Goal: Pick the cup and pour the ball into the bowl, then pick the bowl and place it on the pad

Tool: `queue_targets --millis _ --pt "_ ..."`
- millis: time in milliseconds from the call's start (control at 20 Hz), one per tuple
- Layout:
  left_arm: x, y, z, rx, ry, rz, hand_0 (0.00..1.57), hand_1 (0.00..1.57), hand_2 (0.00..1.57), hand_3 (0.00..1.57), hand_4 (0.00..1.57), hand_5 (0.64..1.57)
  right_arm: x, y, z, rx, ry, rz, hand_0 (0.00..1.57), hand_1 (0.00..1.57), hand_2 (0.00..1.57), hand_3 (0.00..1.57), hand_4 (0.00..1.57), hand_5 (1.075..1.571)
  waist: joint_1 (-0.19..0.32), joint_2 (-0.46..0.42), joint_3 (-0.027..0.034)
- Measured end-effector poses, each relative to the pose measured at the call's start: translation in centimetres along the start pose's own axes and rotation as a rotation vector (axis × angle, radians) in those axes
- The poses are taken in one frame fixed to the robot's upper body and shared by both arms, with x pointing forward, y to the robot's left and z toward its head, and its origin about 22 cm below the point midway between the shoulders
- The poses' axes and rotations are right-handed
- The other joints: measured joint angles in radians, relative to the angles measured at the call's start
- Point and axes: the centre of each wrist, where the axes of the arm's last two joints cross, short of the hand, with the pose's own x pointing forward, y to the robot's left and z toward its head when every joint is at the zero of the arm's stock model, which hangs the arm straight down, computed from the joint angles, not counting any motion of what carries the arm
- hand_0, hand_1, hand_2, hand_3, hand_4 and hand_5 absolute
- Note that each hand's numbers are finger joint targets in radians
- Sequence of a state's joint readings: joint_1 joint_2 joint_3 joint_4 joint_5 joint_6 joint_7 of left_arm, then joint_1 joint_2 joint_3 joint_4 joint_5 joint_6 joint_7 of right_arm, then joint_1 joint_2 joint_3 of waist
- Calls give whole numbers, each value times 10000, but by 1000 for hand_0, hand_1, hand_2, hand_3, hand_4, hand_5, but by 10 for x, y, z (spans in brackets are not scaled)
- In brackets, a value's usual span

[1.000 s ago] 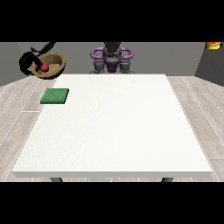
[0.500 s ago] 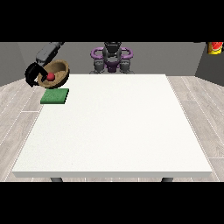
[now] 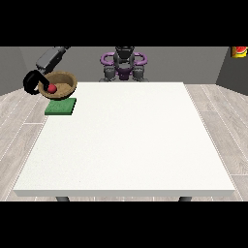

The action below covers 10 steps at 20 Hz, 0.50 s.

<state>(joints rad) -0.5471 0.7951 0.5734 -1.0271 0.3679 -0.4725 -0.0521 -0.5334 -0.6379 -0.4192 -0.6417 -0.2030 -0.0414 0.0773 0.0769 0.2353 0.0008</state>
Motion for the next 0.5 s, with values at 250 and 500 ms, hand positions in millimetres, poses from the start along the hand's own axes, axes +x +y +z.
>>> queue_targets --millis 250,500 --pt "5 9 2 91 -102 17 0 0 0 0 1192 1562 8 -7 -3 -552 -375 -79 1465 1465 1389 796 0 1539 -28 178 1" --pt "2 22 8 319 26 -130 0 0 0 0 1188 1565 1 21 -3 -453 -411 -484 1443 1443 1376 678 0 1535 -119 133 -7"
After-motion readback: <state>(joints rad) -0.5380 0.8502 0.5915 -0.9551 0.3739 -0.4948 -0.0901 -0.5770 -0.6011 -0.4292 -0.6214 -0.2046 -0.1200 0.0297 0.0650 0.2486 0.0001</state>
